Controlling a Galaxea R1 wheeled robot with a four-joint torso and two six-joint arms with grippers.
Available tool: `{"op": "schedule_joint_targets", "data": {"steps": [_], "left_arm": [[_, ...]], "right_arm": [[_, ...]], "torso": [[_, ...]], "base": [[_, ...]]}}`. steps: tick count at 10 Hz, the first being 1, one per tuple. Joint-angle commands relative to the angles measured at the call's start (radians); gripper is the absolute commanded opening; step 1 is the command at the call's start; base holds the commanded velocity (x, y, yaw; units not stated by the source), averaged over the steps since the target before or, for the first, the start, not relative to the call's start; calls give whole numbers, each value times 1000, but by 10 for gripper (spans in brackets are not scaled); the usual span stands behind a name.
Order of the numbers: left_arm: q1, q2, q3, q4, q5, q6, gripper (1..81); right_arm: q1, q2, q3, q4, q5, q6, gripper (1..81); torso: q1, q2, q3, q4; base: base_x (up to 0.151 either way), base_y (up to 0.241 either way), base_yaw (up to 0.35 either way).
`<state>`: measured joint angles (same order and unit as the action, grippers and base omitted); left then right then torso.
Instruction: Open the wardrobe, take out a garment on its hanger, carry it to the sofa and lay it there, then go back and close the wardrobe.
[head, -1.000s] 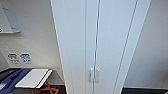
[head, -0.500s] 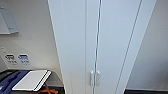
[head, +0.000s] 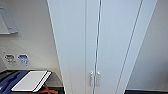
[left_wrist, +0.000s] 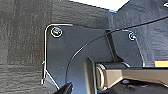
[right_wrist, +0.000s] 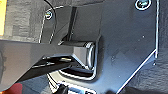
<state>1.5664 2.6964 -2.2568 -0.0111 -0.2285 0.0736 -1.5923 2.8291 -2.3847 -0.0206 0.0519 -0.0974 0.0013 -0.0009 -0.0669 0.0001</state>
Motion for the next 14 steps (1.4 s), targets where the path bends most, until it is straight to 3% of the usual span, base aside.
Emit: {"op": "schedule_joint_targets", "data": {"steps": [1, 3, 5, 9, 10, 11, 13, 14], "left_arm": [[-39, -41, 63, 14, 57, 0, 811], [-59, -108, 163, 14, 55, -2, 811], [-87, -180, 271, 14, 57, -2, 811], [-150, -277, 414, 16, 70, -3, 811], [-173, -300, 445, 17, 102, -2, 811], [-190, -328, 487, 43, 127, 0, 811], [-220, -395, 586, 184, 110, -5, 811], [-245, -436, 637, 197, 110, -3, 811]], "right_arm": [[54, -17, 38, -1, -70, -2, 811], [89, -69, 134, -1, -76, -1, 811], [126, -173, 312, -1, -75, 4, 811], [194, -340, 476, 5, -75, 10, 811], [214, -377, 521, 5, -75, 10, 811], [237, -402, 561, 7, -76, 12, 811], [283, -436, 618, 5, -76, 12, 811], [301, -454, 656, 5, -92, 12, 811]], "torso": [[0, 0, 0, 0], [0, 0, 0, 0], [0, 0, 0, 0], [0, 0, 0, 0], [0, 0, 0, 0], [0, 0, 0, 0], [0, 0, 0, 0], [0, 0, 0, 0]], "base": [[0, 0, 0], [0, 0, 0], [0, 0, 0], [0, 0, 0], [0, 0, 0], [0, 0, 0], [0, 0, 0], [0, 0, 0]]}}
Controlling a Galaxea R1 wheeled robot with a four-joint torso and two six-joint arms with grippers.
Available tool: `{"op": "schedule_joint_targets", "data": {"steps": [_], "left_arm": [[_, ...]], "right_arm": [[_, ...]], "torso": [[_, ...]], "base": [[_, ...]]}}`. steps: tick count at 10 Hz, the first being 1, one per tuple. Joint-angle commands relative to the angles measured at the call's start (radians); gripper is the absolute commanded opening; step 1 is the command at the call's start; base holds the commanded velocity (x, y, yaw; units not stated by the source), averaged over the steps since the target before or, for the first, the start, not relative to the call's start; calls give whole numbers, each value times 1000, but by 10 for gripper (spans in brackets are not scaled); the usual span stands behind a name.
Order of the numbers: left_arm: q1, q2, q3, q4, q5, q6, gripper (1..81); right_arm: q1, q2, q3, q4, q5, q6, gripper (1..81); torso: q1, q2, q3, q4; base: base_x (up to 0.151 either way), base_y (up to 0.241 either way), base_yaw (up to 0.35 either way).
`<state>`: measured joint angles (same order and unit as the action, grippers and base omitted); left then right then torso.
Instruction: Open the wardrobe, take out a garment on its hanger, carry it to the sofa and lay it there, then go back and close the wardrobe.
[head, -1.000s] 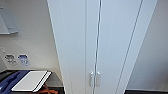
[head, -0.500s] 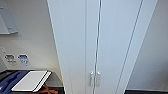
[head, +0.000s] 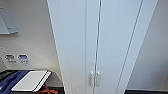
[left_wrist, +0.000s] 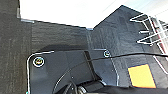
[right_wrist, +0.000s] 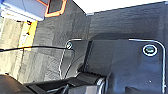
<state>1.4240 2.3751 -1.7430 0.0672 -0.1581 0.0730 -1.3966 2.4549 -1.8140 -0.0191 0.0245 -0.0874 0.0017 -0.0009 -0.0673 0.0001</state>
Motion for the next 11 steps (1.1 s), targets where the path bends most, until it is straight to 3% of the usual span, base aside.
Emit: {"op": "schedule_joint_targets", "data": {"steps": [1, 9, 11], "left_arm": [[-127, -140, 152, 125, 42, -2, 811], [-346, -377, 479, 157, 52, -4, 811], [-421, -416, 532, 155, 61, -4, 811]], "right_arm": [[121, -94, 112, 4, -69, 2, 811], [345, -287, 466, -10, -70, 0, 811], [425, -313, 515, -4, -119, 2, 811]], "torso": [[0, 0, 0, 0], [0, 1, 0, 0], [0, 1, -1, 0]], "base": [[0, 0, 0], [0, 0, 0], [0, 0, 0]]}}
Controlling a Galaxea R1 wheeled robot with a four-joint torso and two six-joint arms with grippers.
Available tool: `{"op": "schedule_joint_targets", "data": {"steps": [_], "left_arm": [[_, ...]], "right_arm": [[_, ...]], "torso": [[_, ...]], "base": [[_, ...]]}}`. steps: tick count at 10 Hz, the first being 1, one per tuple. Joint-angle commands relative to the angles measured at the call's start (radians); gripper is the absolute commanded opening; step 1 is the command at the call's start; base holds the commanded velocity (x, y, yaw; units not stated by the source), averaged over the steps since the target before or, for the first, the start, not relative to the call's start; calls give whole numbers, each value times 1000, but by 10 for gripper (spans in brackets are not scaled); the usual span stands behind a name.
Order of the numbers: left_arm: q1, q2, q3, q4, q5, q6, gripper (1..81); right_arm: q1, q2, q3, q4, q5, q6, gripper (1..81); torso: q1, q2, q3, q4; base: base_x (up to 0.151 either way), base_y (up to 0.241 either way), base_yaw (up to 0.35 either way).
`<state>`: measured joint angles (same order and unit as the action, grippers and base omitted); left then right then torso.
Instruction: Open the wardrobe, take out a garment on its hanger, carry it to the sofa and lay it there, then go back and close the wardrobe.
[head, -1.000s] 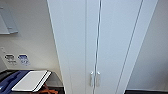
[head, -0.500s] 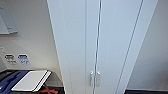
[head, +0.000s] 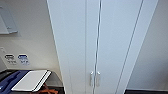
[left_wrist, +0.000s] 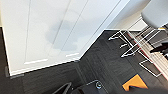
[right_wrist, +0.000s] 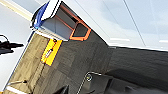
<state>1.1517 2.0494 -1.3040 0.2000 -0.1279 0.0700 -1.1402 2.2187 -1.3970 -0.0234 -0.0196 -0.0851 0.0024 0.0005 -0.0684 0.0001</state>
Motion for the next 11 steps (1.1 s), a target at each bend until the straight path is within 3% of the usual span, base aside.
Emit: {"op": "schedule_joint_targets", "data": {"steps": [1, 2, 5, 9, 11], "left_arm": [[-186, -101, 113, 21, 56, -1, 811], [-221, -101, 126, 19, 96, -1, 811], [-301, -106, 161, 12, 108, -8, 811], [-437, -76, 154, 7, 155, -24, 811], [-520, -57, 152, 7, 217, -64, 811]], "right_arm": [[205, -80, 109, 3, -88, -1, 811], [236, -80, 118, 5, -89, -1, 811], [320, -92, 156, 8, -88, 4, 811], [456, -100, 158, 14, -135, 56, 811], [516, -88, 152, 13, -151, 85, 811]], "torso": [[0, -1, 0, 0], [0, -1, 0, 0], [1, -1, -1, 0], [1, -1, -2, 0], [2, -1, -2, 0]], "base": [[0, 0, 0], [0, 0, 0], [0, 0, 0], [0, 0, 0], [0, 0, 0]]}}
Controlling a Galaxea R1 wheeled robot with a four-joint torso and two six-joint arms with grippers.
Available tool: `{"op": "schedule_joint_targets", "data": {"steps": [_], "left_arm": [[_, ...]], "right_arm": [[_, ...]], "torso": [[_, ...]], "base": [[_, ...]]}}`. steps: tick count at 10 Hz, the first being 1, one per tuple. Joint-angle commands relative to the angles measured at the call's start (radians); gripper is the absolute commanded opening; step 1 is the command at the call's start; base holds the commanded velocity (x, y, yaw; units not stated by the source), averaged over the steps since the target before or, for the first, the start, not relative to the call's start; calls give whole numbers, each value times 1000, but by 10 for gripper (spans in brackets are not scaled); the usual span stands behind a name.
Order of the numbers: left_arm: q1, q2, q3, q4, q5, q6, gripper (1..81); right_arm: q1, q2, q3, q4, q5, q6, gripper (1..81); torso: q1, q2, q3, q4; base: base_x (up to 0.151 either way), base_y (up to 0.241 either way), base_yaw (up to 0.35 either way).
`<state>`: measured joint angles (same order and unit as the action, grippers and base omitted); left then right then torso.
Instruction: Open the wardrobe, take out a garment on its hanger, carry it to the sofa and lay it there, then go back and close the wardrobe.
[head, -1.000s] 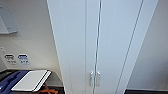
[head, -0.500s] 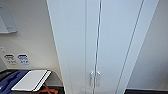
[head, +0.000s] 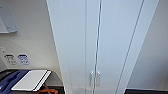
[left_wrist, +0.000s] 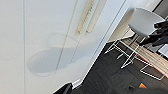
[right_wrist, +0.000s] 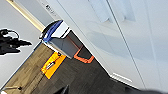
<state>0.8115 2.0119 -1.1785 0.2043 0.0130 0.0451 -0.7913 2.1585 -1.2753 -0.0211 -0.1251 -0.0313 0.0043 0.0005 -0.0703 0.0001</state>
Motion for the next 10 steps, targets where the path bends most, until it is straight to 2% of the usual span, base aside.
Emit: {"op": "schedule_joint_targets", "data": {"steps": [1, 4, 6, 8, 10], "left_arm": [[-214, -5, 20, 3, 96, -50, 811], [-281, 71, -49, 3, 125, -91, 811], [-326, 111, -76, 4, 131, -111, 811], [-375, 148, -102, 4, 180, -126, 811], [-402, 202, -148, 4, 191, -131, 811]], "right_arm": [[195, -23, 25, 10, -60, 44, 811], [278, 17, 9, 10, -105, 85, 811], [319, 60, -21, 9, -116, 88, 811], [344, 97, -59, 9, -117, 93, 811], [367, 131, -100, 10, -120, 93, 811]], "torso": [[0, -1, 0, 0], [0, -1, 0, 0], [1, -1, 0, 0], [1, -1, -1, 0], [1, -1, -2, 0]], "base": [[0, 0, 0], [0, 0, 0], [0, 0, 0], [0, 0, 0], [0, 0, 0]]}}
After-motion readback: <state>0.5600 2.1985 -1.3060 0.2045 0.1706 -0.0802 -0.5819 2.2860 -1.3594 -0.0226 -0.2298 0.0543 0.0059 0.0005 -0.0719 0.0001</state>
